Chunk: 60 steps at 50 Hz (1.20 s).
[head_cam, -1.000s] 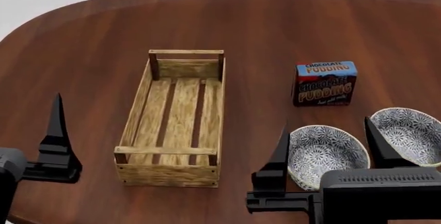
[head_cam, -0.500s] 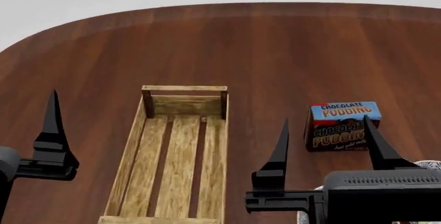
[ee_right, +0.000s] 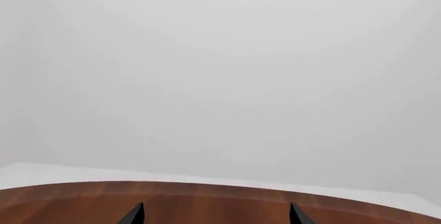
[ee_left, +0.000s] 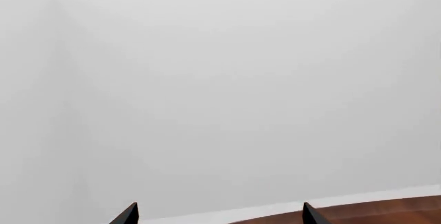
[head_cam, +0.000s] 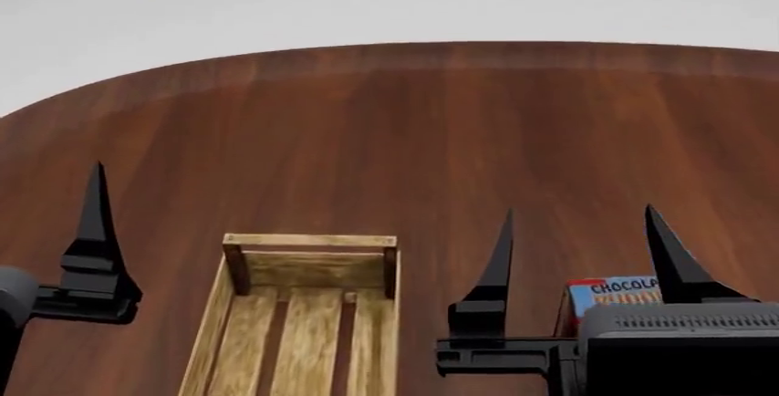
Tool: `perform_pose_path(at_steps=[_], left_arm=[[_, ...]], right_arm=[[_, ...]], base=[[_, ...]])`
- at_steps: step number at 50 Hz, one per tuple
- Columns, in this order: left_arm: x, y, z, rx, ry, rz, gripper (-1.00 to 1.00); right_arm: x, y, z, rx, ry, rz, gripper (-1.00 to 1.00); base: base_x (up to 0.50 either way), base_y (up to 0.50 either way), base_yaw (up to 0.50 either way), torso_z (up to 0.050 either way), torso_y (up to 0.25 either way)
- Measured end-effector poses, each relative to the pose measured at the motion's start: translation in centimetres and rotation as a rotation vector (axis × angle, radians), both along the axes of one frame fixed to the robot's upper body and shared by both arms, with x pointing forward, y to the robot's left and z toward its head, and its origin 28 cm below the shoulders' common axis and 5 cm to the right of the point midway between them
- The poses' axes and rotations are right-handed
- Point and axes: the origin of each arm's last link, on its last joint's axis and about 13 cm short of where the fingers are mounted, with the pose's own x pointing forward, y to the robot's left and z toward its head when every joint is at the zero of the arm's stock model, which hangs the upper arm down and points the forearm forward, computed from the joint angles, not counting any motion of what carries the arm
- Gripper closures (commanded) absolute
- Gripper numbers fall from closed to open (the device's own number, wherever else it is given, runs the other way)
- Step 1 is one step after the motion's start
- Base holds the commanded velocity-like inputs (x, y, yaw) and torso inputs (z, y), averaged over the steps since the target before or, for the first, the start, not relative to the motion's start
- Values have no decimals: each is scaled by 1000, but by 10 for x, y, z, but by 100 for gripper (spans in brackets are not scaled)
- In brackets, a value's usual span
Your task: Stack the left bowl on the right bowl and place them in the tray.
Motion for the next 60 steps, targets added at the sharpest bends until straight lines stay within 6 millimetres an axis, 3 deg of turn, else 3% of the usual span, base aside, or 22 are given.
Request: perform_pose_path(at_steps=[22,60], left_arm=[[-8,2,-7,36,-5,-45,-100],[-9,4,-11,74,3,-61,-100]], right_arm=[[-3,0,0,9,-5,-5,-100],[-11,-1,-3,-12,27,-5,-100]], base=[[48,0,0,0,-11],[-1,0,0,0,-250]])
